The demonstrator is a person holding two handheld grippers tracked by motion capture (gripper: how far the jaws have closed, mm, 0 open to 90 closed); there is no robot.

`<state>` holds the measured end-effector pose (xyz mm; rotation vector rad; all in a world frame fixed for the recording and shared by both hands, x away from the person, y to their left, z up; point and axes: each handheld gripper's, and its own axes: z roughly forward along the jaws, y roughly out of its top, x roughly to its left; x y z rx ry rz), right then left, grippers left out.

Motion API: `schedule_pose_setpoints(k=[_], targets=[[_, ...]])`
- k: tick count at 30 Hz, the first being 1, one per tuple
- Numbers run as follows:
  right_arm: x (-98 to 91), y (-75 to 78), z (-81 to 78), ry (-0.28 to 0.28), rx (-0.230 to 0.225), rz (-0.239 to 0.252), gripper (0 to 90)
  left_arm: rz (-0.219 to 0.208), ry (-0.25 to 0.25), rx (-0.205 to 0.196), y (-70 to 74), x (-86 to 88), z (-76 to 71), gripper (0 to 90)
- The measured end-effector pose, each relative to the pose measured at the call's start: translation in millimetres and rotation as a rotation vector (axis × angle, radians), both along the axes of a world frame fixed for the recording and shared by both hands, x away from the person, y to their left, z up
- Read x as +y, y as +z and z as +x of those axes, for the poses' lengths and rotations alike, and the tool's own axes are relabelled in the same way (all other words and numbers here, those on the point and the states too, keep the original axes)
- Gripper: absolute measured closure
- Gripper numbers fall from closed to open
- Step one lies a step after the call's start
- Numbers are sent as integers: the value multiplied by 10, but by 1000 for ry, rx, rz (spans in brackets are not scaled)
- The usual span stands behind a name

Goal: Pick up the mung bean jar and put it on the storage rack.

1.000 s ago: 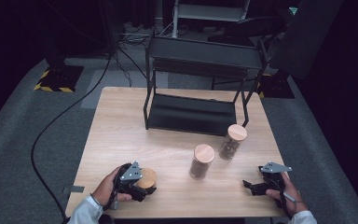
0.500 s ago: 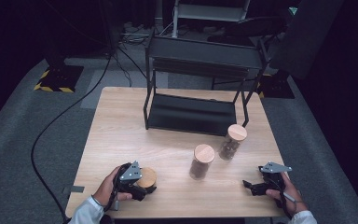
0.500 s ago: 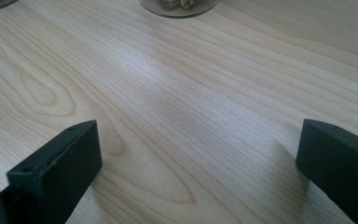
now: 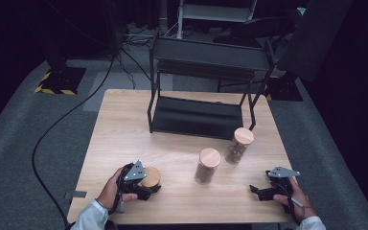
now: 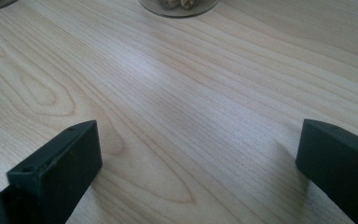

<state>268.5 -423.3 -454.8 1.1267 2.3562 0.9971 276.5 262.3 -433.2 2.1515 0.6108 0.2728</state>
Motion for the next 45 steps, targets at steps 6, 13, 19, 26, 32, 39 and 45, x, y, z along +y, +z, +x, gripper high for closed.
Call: schedule_pose_setpoints(k=[6, 13, 19, 26, 32, 39, 45], targets=[[0, 0, 0, 0, 0, 0, 0, -6, 32, -20, 50, -23, -6, 251], [0, 0, 0, 0, 0, 0, 0, -4, 83, -48, 123, -88, -2, 251], [0, 0, 0, 0, 0, 0, 0, -1, 124, -65, 195, -173, 46, 251], [0, 0, 0, 0, 0, 0, 0, 7, 177, -80, 276, -339, 136, 250], [5, 0, -8, -3, 0, 0, 0, 3, 226, -93, 303, -467, 169, 251], [3, 0, -8, 0, -1, -1, 0, -9, 272, -102, 346, -587, 230, 251], [2, 1, -8, 0, 0, -1, 0, -15, 311, -101, 365, -668, 305, 251]])
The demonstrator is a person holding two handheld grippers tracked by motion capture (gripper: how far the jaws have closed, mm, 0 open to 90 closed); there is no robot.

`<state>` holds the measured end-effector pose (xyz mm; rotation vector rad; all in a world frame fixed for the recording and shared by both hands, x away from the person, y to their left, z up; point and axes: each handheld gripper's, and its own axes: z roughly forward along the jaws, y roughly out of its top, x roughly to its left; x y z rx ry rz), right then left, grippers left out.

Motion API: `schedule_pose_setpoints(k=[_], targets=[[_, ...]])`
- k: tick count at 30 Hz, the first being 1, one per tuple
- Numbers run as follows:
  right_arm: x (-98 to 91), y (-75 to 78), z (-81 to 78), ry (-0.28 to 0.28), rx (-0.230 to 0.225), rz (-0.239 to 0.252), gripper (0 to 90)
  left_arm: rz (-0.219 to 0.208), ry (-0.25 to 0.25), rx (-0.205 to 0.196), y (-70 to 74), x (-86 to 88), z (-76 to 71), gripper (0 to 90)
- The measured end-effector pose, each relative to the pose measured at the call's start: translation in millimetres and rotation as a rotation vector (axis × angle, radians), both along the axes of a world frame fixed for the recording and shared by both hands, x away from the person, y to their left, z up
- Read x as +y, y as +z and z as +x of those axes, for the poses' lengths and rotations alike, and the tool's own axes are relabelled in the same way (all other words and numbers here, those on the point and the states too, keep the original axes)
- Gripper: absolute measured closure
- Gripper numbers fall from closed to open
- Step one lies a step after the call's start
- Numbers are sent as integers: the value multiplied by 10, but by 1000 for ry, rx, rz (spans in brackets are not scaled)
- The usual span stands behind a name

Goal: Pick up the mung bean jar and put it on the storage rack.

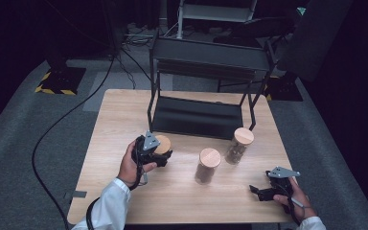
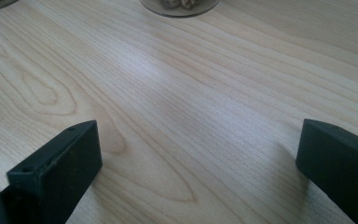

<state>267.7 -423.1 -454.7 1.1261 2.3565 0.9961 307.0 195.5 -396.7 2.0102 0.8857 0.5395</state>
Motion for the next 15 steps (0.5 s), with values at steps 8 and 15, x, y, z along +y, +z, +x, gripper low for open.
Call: schedule_pose_setpoints(k=[8, 15], targets=[[0, 0, 0, 0, 0, 0, 0, -1, 40, 12, 16, -102, 108, 251], [0, 0, 0, 0, 0, 0, 0, -13, 78, 11, 18, -159, 196, 251]])
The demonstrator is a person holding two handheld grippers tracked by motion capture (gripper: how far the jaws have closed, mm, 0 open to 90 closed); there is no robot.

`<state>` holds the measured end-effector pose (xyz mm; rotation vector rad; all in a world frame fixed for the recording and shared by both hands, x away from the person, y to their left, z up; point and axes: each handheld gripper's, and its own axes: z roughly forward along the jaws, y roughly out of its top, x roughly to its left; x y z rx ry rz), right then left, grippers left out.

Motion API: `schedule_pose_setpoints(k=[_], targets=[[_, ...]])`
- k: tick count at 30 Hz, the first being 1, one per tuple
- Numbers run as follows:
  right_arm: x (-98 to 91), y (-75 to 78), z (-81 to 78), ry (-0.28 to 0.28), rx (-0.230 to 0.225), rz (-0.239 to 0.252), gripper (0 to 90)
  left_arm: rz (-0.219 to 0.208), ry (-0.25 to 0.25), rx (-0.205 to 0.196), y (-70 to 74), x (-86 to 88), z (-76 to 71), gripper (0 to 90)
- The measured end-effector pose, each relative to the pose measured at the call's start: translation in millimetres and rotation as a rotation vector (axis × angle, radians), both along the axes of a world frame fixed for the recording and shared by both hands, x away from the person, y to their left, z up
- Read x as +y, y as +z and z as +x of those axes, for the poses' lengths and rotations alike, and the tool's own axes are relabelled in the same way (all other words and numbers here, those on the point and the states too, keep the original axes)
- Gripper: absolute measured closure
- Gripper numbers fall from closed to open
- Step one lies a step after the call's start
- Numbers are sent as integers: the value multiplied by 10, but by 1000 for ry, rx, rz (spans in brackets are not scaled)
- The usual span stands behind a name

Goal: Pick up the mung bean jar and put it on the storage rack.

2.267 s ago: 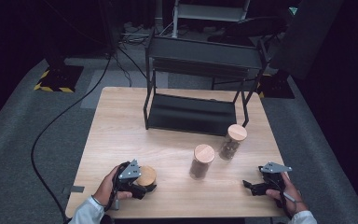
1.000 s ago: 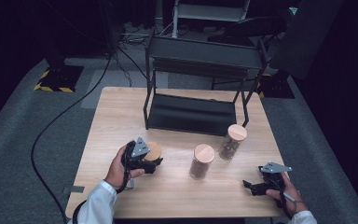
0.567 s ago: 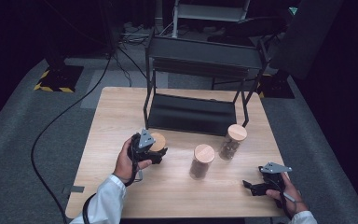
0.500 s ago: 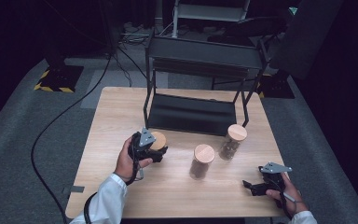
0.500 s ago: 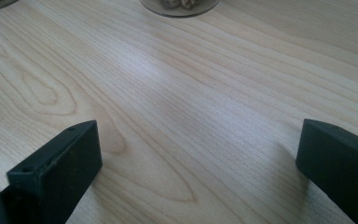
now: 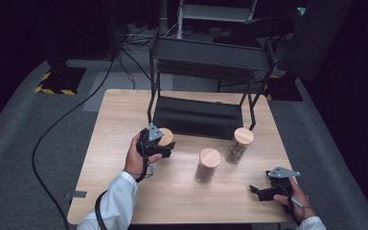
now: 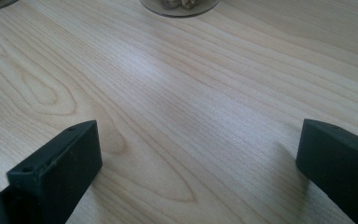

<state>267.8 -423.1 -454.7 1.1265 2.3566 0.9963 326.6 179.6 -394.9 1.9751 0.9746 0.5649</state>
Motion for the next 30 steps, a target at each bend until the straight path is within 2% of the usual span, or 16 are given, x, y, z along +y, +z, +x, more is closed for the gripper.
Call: schedule_pose_setpoints(k=[11, 15, 23, 30], targets=[[-1, 0, 1, 0, 0, 0, 0, -20, 50, 9, -17, -201, 205, 251], [-1, 0, 1, 0, 0, 0, 0, -33, 87, 9, -21, -270, 276, 250], [-1, 0, 1, 0, 0, 0, 0, -13, 140, -8, 8, -404, 371, 251], [-1, 0, 1, 0, 0, 0, 0, -20, 172, -11, -7, -489, 444, 251]])
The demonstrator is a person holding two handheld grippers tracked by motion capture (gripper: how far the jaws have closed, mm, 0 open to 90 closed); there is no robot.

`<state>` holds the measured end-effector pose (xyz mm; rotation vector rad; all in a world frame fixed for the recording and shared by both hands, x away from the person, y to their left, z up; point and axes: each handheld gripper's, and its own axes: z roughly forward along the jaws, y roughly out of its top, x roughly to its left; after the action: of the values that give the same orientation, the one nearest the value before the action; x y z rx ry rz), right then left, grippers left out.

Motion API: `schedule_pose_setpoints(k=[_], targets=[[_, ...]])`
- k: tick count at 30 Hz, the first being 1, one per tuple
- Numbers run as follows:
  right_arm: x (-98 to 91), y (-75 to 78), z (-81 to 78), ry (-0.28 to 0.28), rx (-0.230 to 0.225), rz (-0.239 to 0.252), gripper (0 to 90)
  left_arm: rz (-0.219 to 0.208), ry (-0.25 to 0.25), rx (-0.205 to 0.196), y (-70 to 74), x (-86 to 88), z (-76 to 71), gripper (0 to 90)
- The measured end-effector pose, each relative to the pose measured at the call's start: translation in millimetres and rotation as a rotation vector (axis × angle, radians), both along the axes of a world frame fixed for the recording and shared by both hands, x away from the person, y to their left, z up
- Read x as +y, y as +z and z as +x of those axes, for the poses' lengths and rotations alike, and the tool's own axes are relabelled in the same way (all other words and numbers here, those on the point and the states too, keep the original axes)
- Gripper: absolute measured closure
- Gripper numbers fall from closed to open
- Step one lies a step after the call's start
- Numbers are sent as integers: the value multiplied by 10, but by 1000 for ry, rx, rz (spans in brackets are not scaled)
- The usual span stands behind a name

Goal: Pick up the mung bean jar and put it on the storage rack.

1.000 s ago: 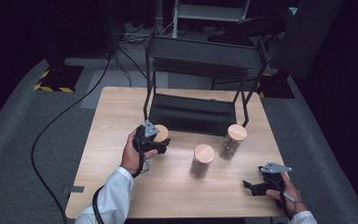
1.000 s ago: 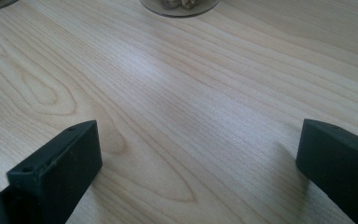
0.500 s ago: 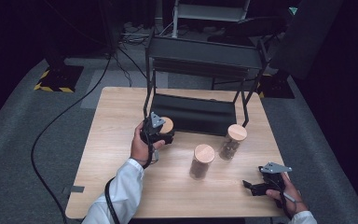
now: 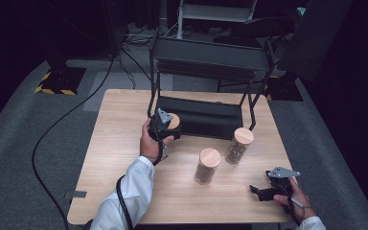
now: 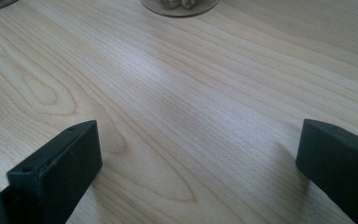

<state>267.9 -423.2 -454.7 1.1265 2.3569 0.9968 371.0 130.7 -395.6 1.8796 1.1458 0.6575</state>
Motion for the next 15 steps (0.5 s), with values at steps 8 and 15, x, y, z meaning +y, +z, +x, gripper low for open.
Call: schedule_pose_setpoints(k=[8, 15], targets=[[0, 0, 0, 0, 0, 0, 0, 0, 38, 6, -6, -81, 106, 251], [0, 0, 0, 0, 0, 0, 0, -17, 72, 12, -10, -120, 215, 251]])
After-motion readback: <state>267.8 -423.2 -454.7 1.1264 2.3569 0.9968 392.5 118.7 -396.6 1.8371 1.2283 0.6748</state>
